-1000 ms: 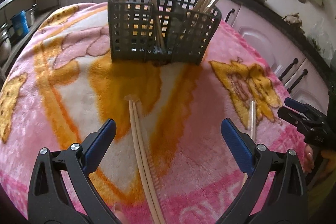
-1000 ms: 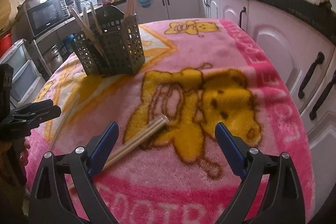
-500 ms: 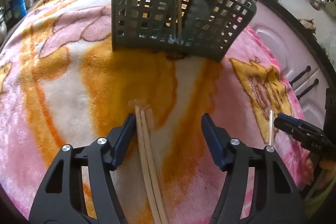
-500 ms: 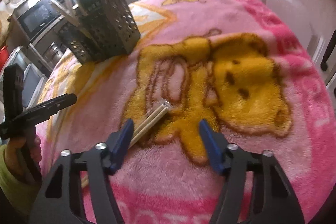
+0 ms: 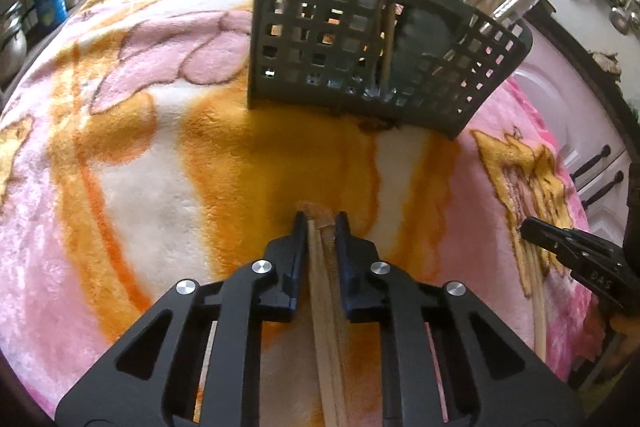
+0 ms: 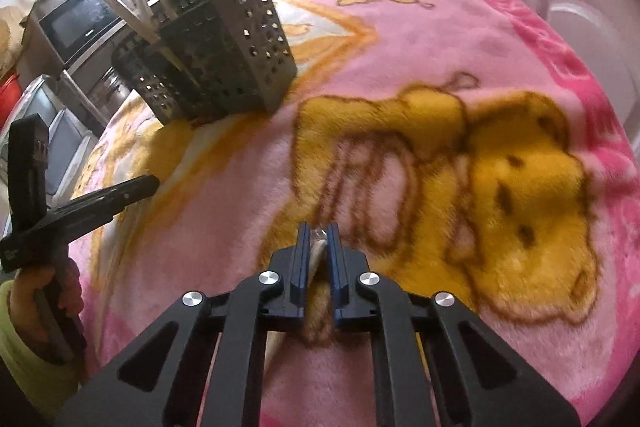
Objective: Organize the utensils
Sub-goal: 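Lift both held chopsticks and carry them over the grey basket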
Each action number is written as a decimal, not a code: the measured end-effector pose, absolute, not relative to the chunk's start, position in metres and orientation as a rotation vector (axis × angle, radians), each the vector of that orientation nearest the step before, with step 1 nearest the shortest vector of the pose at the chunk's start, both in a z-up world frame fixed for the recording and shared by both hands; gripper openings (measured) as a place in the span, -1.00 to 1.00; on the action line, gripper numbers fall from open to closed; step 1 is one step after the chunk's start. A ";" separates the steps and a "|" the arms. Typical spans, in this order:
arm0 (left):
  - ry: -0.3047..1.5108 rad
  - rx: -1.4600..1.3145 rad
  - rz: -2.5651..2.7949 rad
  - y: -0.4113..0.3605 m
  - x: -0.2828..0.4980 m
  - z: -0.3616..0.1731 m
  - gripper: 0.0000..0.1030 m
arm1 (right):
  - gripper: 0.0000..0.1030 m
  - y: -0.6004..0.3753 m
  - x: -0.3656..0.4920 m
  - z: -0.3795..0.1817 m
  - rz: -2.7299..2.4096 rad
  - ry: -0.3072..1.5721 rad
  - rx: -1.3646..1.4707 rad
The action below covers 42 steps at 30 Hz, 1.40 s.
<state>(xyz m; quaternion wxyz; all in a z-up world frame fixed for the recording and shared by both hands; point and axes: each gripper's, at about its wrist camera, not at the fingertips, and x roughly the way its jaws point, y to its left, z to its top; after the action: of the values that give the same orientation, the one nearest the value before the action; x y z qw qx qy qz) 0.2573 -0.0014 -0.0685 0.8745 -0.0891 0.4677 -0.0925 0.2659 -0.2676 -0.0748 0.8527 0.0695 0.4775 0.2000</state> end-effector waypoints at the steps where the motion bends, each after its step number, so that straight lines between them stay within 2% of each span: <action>1: 0.974 -0.189 -0.193 0.000 0.257 -0.069 -0.89 | -0.84 -0.265 0.267 -0.074 0.433 1.003 0.147; 8: 0.943 -0.239 -0.207 0.008 0.251 -0.060 -0.96 | -0.86 -0.246 0.267 -0.054 0.501 0.948 0.122; 21: 0.833 -0.251 -0.188 0.036 0.225 -0.010 -0.97 | -0.89 -0.219 0.258 0.005 0.580 0.768 0.044; 42: 0.682 -0.280 -0.173 0.079 0.206 0.056 -0.97 | -0.89 -0.177 0.257 0.067 0.632 0.621 -0.059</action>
<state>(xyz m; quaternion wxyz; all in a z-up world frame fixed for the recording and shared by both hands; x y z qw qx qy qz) 0.2063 0.0792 0.0556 0.9292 -0.1367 0.3328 -0.0842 0.2567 -0.1771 0.0674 0.9030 -0.0287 0.3004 0.3058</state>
